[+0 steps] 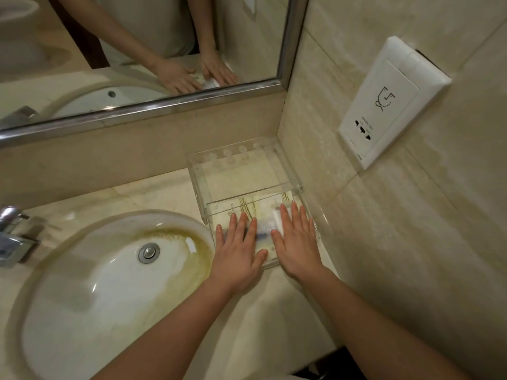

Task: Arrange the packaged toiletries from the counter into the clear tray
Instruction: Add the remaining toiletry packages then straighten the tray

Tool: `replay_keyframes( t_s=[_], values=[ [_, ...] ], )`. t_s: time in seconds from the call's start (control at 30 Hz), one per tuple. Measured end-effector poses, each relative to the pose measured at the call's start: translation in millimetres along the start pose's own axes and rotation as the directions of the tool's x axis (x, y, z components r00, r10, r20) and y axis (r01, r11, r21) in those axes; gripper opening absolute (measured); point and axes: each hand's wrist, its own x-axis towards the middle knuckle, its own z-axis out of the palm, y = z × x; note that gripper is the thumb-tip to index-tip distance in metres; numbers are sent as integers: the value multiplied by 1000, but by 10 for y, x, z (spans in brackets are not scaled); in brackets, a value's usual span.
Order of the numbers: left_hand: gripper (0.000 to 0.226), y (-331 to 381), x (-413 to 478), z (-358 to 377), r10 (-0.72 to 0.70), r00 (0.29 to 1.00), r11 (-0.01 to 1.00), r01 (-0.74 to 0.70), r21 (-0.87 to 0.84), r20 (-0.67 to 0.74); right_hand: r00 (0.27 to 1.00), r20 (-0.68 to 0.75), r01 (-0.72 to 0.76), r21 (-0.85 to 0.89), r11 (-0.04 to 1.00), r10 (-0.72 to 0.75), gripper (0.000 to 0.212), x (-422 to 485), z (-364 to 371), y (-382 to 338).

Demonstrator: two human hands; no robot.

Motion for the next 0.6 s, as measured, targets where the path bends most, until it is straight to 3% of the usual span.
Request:
replay_keyframes(
  t_s=[0.07, 0.13, 0.17, 0.23, 0.3, 0.37, 0.47, 0.6],
  values=[
    [66, -59, -137, 1, -89, 980, 981, 55, -186, -179, 986, -137, -78, 114, 990, 94, 69, -165, -5, -5],
    [61, -81, -284, 3, -332, 890, 882, 176, -437, -312, 944, -217, -186, 277, 943, 250, 67, -357, 16, 5],
    [58, -98, -382, 20, -481, 822, 789, 254, -559, -306, 922, -228, -219, 360, 907, 313, 65, -464, 39, -18],
    [51, -92, -494, 36, -677, 724, 550, 380, -744, -131, 865, -217, -301, 496, 815, 452, 61, -615, 93, -32],
    [48, -96, -503, 105, -719, 693, 372, 448, -813, 53, 795, -138, -404, 607, 685, 591, 62, -640, 92, -34],
    [48, -107, -459, 138, -691, 716, 345, 449, -824, 101, 739, -11, -466, 713, 524, 674, 66, -558, 101, 9],
    [38, -88, -371, 109, -672, 726, 308, 454, -836, 146, 717, 148, -477, 816, 325, 681, 83, -384, 57, 16],
    [41, -125, -227, 53, -720, 659, 210, 505, -837, 216, 686, 209, -488, 842, 228, 697, 75, -274, 39, 9]
  ],
)
